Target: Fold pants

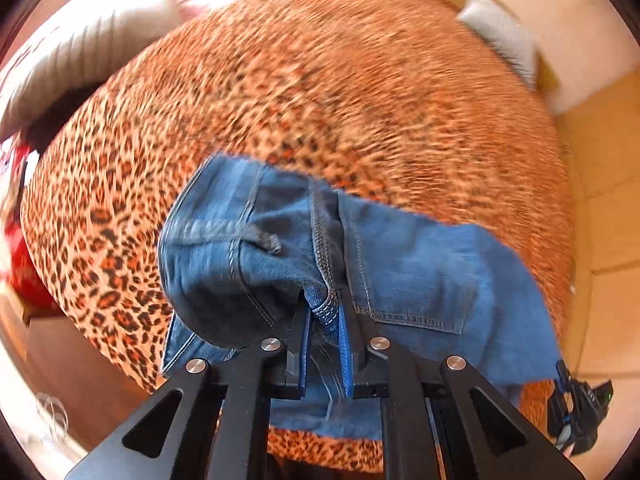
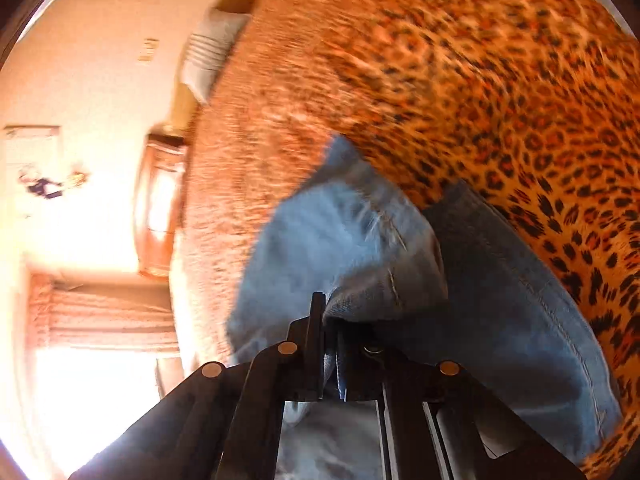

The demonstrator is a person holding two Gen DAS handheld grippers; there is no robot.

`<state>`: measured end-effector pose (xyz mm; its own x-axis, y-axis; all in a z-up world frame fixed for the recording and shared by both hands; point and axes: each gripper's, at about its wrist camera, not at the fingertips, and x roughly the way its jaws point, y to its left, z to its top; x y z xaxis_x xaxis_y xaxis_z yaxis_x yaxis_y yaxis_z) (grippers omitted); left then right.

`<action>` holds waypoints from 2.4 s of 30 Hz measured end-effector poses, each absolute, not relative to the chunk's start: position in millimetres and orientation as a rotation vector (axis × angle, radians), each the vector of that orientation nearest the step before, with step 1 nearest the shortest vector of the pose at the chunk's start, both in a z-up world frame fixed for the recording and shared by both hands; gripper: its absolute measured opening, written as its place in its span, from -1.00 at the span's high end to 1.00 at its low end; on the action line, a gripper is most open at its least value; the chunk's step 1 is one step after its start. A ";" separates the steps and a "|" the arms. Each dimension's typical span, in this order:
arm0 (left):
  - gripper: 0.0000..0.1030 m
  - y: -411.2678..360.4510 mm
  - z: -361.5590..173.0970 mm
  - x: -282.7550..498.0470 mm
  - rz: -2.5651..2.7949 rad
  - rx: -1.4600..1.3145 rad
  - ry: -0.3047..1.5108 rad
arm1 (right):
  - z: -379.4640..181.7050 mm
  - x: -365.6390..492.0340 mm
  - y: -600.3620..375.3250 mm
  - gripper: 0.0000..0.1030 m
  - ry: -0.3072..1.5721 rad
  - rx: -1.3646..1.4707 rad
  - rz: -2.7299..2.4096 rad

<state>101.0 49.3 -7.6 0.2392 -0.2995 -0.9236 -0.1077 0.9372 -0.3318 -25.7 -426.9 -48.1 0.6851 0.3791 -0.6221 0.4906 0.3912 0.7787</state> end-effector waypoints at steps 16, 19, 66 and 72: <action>0.55 141.0 -51.4 37.1 -0.228 -0.386 1.564 | -80.7 -203.7 -432.9 0.41 1.157 1.099 -0.373; 0.07 179.8 -22.2 54.4 -0.150 -0.446 1.434 | -44.0 -188.6 -454.9 0.14 1.082 0.948 -0.421; 0.93 149.9 -79.4 38.8 -0.064 -0.634 1.604 | -104.2 -156.3 -446.0 0.75 1.142 1.162 -0.381; 0.89 116.1 -87.3 27.8 -0.075 -0.314 1.584 | -68.8 -128.2 -444.4 0.78 1.183 0.870 -0.355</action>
<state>27.8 116.1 -87.3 -0.0059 -0.2454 -0.9694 -0.1521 0.9584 -0.2416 -128.2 -444.4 -68.8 0.3720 0.1889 -0.9088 0.6583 0.6366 0.4017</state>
